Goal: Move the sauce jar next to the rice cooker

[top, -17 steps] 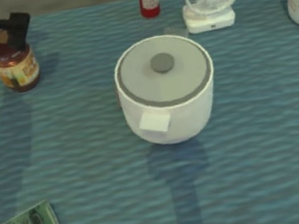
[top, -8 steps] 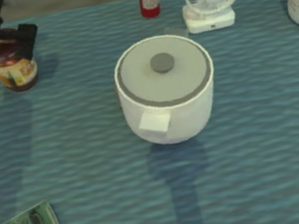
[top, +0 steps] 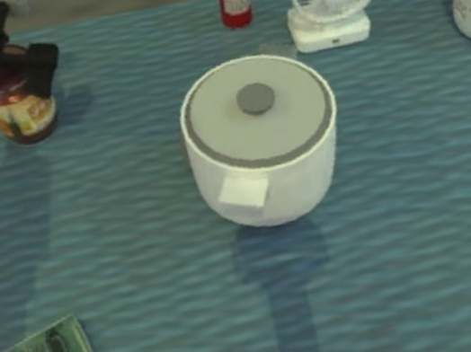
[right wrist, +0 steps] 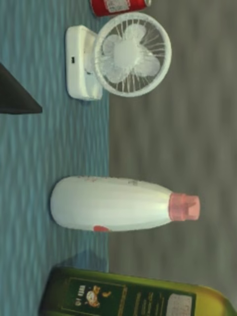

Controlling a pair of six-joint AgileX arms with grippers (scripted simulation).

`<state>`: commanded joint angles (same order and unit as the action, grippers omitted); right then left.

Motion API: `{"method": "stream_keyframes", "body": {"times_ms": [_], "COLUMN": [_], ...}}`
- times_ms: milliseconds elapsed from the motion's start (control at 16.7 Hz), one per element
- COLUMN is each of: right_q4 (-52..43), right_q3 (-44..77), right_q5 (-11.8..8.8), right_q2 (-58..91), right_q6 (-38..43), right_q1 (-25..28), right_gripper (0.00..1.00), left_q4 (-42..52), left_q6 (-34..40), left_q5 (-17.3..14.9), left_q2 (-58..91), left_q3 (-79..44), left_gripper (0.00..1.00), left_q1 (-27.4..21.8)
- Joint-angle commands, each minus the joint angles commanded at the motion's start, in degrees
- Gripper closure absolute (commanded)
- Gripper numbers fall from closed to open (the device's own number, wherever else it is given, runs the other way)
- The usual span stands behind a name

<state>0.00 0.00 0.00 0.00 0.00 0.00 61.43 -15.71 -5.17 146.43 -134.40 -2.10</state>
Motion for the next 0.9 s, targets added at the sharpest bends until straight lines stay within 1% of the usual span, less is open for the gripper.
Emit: {"method": "stream_keyframes", "body": {"times_ms": [600, 660, 900], "right_q4": [0.0, 0.0, 0.0], "right_q3": [0.0, 0.0, 0.0], "right_q5": [0.0, 0.0, 0.0], "right_q2": [0.0, 0.0, 0.0], "right_q6": [0.0, 0.0, 0.0], "right_q1": [0.0, 0.0, 0.0], "right_gripper": [0.0, 0.0, 0.0], "left_q4": [0.0, 0.0, 0.0], "left_q6": [0.0, 0.0, 0.0], "left_q5": [0.0, 0.0, 0.0], "left_q2": [0.0, 0.0, 0.0], "left_q3": [0.0, 0.0, 0.0], "left_gripper": [0.98, 1.0, 1.0], "left_q1": [0.0, 0.0, 0.0]}}
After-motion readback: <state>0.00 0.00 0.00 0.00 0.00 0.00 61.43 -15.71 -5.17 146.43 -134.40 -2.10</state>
